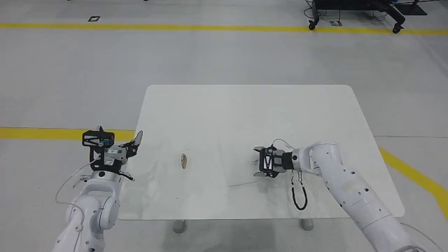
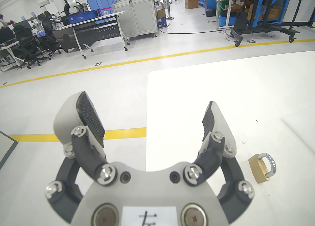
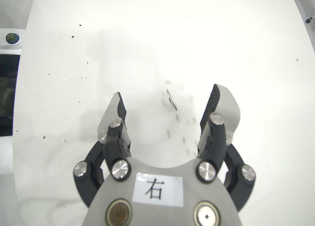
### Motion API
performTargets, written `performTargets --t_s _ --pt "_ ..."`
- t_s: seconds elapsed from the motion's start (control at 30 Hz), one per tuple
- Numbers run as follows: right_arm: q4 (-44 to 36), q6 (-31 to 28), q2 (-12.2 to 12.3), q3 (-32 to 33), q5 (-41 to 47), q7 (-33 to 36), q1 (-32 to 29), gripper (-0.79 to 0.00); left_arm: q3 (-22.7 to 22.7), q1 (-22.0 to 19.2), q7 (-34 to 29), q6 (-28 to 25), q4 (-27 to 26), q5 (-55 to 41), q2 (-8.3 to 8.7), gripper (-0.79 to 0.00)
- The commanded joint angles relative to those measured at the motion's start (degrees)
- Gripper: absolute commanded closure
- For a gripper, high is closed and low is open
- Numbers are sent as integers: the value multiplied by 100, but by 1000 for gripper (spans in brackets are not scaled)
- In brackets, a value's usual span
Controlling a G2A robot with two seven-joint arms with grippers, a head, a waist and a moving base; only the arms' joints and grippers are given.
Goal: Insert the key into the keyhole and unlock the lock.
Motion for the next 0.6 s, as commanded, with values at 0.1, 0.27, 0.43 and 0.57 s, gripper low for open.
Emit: performTargets --t_s 0.1,0.27,0.43,0.57 --pt "238 52 7 -105 -21 -156 204 -296 0 0 0 0 0 0 0 -785" --pt "315 141 -13 -194 21 -14 304 -240 0 0 0 0 0 0 0 -785" --pt "415 199 -62 -332 141 182 445 -114 0 0 0 0 0 0 0 -785" --pt "519 154 -75 -358 272 125 556 0 0 0 0 0 0 0 0 -785"
